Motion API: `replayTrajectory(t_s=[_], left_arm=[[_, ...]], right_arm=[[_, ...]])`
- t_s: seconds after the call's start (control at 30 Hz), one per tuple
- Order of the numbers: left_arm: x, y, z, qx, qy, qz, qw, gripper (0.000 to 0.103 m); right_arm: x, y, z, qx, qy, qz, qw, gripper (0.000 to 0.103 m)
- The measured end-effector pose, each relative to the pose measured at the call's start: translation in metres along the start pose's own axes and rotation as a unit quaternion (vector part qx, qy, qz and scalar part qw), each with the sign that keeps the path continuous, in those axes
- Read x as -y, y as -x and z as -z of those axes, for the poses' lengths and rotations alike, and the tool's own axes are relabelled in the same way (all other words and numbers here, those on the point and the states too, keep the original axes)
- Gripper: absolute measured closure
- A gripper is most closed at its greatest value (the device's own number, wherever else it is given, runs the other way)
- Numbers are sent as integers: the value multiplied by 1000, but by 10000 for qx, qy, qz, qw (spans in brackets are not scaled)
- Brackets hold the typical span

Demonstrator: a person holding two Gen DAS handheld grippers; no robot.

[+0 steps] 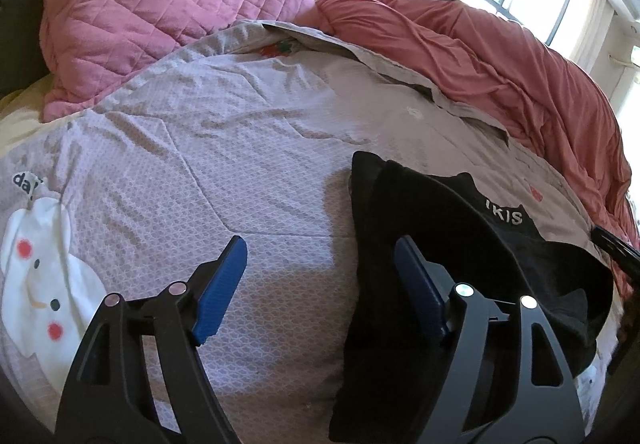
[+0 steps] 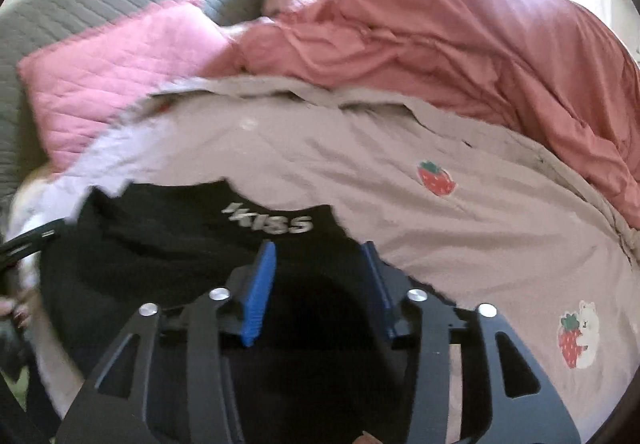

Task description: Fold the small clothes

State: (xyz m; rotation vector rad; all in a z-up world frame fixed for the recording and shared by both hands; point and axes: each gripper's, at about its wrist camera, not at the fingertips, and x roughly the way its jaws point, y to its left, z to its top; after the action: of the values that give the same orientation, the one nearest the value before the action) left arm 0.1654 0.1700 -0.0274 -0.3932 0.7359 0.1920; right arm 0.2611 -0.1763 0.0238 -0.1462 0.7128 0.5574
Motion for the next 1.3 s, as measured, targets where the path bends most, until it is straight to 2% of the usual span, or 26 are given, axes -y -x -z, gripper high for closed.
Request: replayTrajectory(t_s=[0.07,0.1,0.2,0.27,0.37,0.43,0.47,0.5,0.6,0.73,0.87,0.93,1.0,1.03,1.13,1.3], left_arm=[[1,0,0,18,-42,-19,10000,32],[1,0,0,27,-64,-35,10000,32],[3,2,1,71,-79,-68,9999,32],[1,3,1,100,-52,-51,9999,32],[0,6,1,149,-26,-34,9999,32],[1,8,1,195,-24,-16,9998,32],[0,9,0,221,-23,-4,9998,32],[1,9,0,239,-26,5,9997,32],[2,9,-2,260,-42,52,9996,32],[3,8,-2,264,-81,95,9996,32],[4,5,-2,200,-98,99,9997,31],[4,4,-3,195,-99,114,9997,31],[4,4,-3,189,-102,147,9997,31],[4,4,-3,181,-98,164,9997,31],[3,3,-2,140,-33,290,9995,31],[1,3,0,67,110,540,9985,31]], right_arm=[[-24,15,10,4,286,-527,9982,53],[-35,20,14,-9,429,-701,9966,47],[-78,29,26,-62,954,-1226,9878,42],[-102,25,30,-131,1328,-1260,9830,37],[-131,9,35,-306,2046,-770,9753,38],[-138,-4,34,-469,2265,-680,9705,55],[-138,-11,29,-564,2268,-625,9703,78],[-135,-16,26,-598,2230,-598,9711,83],[-119,-28,6,-535,1978,-568,9771,84],[-80,-61,-23,-627,1248,-235,9899,84],[-43,-70,-37,-511,643,202,9964,68],[-25,-56,-37,-324,324,293,9985,62],[-4,-34,-33,-39,70,439,9990,49],[5,-23,-30,77,-41,515,9986,48],[41,13,-15,393,-399,713,9959,48],[72,42,16,368,-433,626,9964,47]])
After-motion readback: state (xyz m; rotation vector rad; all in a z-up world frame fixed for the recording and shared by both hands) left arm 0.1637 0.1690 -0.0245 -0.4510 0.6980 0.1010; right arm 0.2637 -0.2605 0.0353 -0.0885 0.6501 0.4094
